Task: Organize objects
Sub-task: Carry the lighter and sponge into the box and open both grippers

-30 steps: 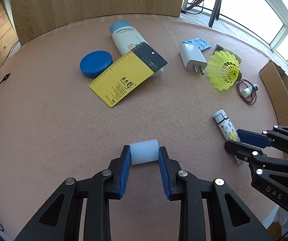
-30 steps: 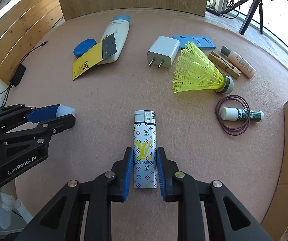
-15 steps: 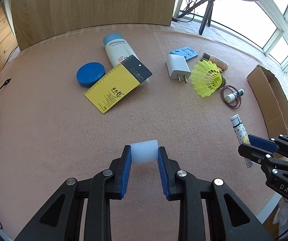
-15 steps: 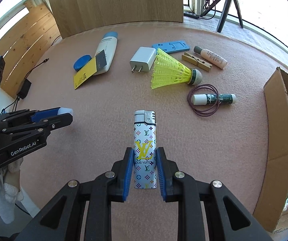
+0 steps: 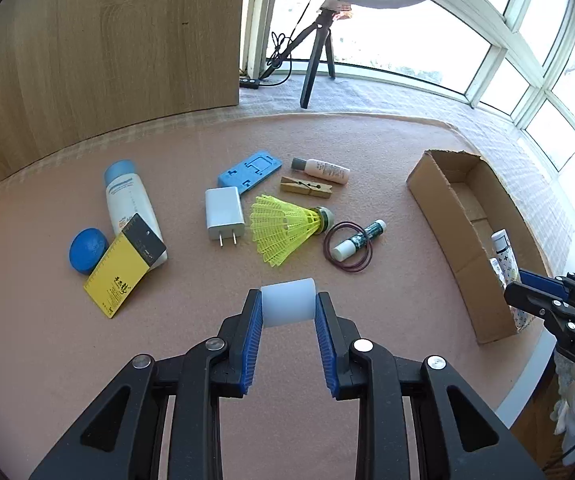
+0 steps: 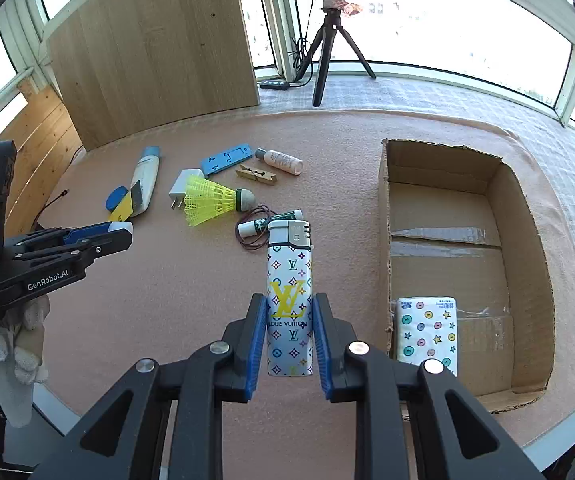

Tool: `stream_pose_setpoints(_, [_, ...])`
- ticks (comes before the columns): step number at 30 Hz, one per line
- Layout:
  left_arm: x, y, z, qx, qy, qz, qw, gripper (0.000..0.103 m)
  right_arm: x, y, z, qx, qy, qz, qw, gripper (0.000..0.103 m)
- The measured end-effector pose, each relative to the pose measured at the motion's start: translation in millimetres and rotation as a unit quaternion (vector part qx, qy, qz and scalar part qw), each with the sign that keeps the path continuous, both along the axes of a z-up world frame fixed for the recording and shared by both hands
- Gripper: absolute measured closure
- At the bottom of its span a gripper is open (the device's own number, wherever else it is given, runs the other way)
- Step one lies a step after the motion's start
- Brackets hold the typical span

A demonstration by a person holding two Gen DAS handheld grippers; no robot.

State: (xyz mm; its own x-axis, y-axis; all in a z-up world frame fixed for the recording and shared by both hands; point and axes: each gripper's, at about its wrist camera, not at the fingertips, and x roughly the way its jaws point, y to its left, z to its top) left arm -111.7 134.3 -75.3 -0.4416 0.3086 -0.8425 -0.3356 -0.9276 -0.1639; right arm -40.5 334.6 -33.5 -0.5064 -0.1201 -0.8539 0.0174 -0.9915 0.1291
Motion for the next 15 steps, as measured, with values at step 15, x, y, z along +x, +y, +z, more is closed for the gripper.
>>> stream_pose_setpoints(15, [-33, 155, 26, 0.024, 0.029, -0.107, 0.9936, 0.075, 27, 114, 13, 0.036, 0.008, -0.102, 0.994, 0.082])
